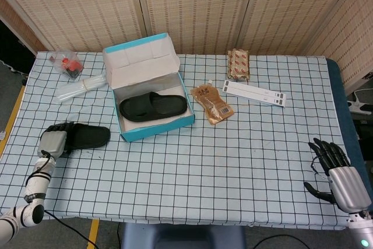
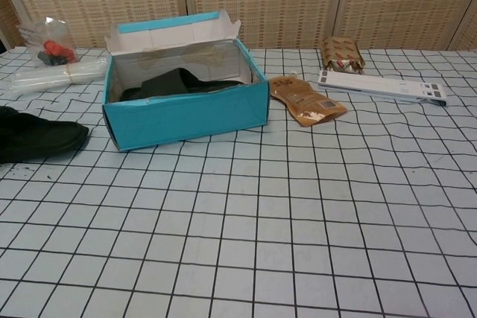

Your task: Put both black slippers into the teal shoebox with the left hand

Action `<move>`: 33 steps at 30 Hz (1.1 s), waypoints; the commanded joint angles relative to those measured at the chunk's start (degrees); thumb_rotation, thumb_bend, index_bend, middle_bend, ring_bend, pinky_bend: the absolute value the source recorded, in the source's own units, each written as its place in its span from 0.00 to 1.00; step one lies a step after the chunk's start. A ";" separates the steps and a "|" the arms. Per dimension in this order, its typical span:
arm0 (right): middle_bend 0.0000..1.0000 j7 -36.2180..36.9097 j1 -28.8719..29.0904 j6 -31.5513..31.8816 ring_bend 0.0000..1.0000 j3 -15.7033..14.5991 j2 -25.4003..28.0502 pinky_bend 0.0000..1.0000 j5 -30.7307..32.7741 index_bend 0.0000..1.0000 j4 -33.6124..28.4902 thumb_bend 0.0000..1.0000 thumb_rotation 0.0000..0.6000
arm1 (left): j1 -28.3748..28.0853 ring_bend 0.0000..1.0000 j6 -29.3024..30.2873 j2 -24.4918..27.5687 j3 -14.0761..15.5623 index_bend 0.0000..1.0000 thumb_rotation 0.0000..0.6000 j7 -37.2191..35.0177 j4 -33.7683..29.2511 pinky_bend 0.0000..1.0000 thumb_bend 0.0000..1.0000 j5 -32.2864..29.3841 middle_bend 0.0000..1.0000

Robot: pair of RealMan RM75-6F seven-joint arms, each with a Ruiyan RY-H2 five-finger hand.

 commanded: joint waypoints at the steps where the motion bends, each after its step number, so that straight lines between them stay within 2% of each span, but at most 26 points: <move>1: 0.00 -0.06 0.04 -0.07 0.00 -0.01 -0.05 0.00 -0.02 0.00 -0.06 0.12 1.00 | 0.38 0.39 1.13 -0.42 -0.26 0.39 1.00 -0.90 0.61 0.27 0.40 1.02 0.51; 4: 0.00 -0.15 0.09 -0.20 0.00 -0.07 -0.12 0.00 -0.06 0.00 -0.10 0.12 1.00 | 0.78 0.50 1.99 -0.56 -0.45 0.52 1.00 -1.41 0.66 0.34 0.44 1.57 0.64; 7: 0.00 -0.25 0.07 -0.22 0.00 -0.12 -0.12 0.00 -0.08 0.00 -0.24 0.12 1.00 | 1.24 0.56 3.19 -0.25 -0.70 0.60 1.00 -2.20 -0.03 0.39 0.49 2.33 0.72; 11: 0.00 -0.32 0.03 -0.14 0.00 -0.14 -0.12 0.00 -0.16 0.00 -0.31 0.12 1.00 | 2.03 0.59 5.89 1.12 -0.70 0.63 1.00 -1.49 -2.46 0.43 0.55 3.65 0.76; 15: 0.00 -0.41 0.10 -0.34 0.00 -0.18 -0.15 0.00 -0.15 0.00 -0.36 0.12 1.00 | 2.85 0.59 10.58 3.89 -1.05 0.61 1.00 1.86 -7.12 0.48 0.58 4.99 0.76; 20: 0.00 -0.49 0.35 -0.83 0.00 -0.20 -0.29 0.00 -0.11 0.00 -0.25 0.12 1.00 | 4.16 0.61 17.90 10.13 -3.06 0.63 1.00 5.84 -19.15 0.52 0.62 6.16 0.79; 22: 0.00 -0.51 0.51 -1.18 0.00 -0.23 -0.37 0.00 -0.04 0.00 -0.16 0.12 1.00 | 4.34 0.65 19.14 12.80 -4.05 0.67 1.00 6.85 -24.86 0.56 0.68 5.87 0.83; 25: 0.00 -0.66 0.63 -1.42 0.00 -0.31 -0.41 0.00 -0.16 0.00 -0.21 0.12 1.00 | 3.86 0.69 18.51 16.74 -5.50 0.70 1.00 7.92 -32.94 0.60 0.76 4.42 0.88; 28: 0.00 -0.78 0.69 -1.53 0.00 -0.46 -0.44 0.00 -0.38 0.00 -0.29 0.12 1.00 | 2.21 0.70 16.06 19.98 -7.49 0.71 1.00 8.24 -39.81 0.62 0.78 2.00 0.88; 31: 0.00 -0.65 0.63 -1.56 0.00 -0.67 -0.28 0.00 -0.54 0.00 -0.47 0.12 1.00 | 0.18 0.70 14.43 20.76 -9.94 0.70 1.00 7.50 -44.09 0.64 0.79 -0.89 0.88; 33: 0.00 -0.54 0.58 -1.40 0.00 -0.67 -0.20 0.00 -0.57 0.00 -0.52 0.12 1.00 | -0.63 0.70 15.04 20.29 -10.51 0.70 1.00 8.42 -45.08 0.65 0.80 -1.28 0.88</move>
